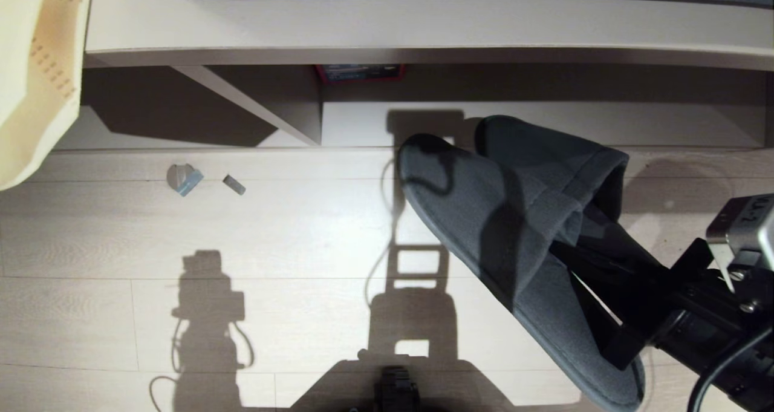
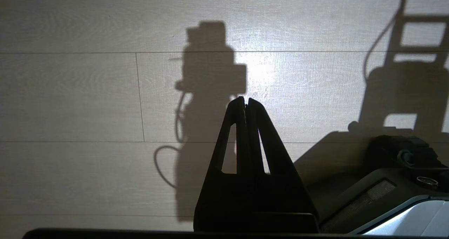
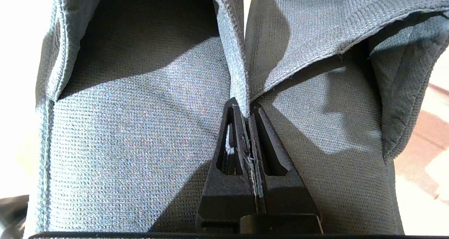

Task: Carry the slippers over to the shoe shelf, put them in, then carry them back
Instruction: Place the slippers on the floor

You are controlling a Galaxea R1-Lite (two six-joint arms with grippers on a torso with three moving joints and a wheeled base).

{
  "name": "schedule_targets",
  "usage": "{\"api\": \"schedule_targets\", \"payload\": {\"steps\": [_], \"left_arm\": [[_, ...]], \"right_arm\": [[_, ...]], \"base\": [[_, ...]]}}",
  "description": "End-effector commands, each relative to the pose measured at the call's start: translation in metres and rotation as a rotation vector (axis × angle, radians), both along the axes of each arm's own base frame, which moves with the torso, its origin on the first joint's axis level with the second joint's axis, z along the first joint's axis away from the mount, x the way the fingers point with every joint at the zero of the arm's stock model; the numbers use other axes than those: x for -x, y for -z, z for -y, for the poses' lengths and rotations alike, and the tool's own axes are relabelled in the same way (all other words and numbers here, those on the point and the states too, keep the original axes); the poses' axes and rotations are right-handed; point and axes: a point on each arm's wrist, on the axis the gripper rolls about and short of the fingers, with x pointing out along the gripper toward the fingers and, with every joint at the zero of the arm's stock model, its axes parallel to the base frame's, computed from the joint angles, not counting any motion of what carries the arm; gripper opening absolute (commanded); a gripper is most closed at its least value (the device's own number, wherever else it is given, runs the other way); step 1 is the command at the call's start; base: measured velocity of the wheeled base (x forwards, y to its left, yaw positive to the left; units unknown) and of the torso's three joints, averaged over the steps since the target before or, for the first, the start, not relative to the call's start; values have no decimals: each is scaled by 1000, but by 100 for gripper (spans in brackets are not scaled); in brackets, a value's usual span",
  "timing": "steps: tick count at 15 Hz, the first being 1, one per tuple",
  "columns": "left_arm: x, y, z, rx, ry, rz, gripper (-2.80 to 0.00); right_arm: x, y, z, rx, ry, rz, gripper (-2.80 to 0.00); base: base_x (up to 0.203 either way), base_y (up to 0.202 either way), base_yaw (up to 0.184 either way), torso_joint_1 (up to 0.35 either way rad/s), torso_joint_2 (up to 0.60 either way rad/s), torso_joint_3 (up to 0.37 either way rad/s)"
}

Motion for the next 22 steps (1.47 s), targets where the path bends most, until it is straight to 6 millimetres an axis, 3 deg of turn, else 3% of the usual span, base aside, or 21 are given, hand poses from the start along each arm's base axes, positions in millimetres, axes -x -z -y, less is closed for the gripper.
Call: {"api": "schedule_targets", "payload": {"steps": [1, 12, 22], "left_arm": [[-1, 2, 0, 0, 0, -8, -280], [-1, 2, 0, 0, 1, -9, -280], [-1, 2, 0, 2, -2, -8, -280]], "right_arm": [[20, -12, 15, -29, -32, 9, -280], [56, -54, 30, -192, -211, -45, -280], [72, -45, 37, -147, -322, -173, -280]], "base": [[0, 0, 0, 0, 0, 0], [0, 0, 0, 0, 0, 0], [0, 0, 0, 0, 0, 0]]}}
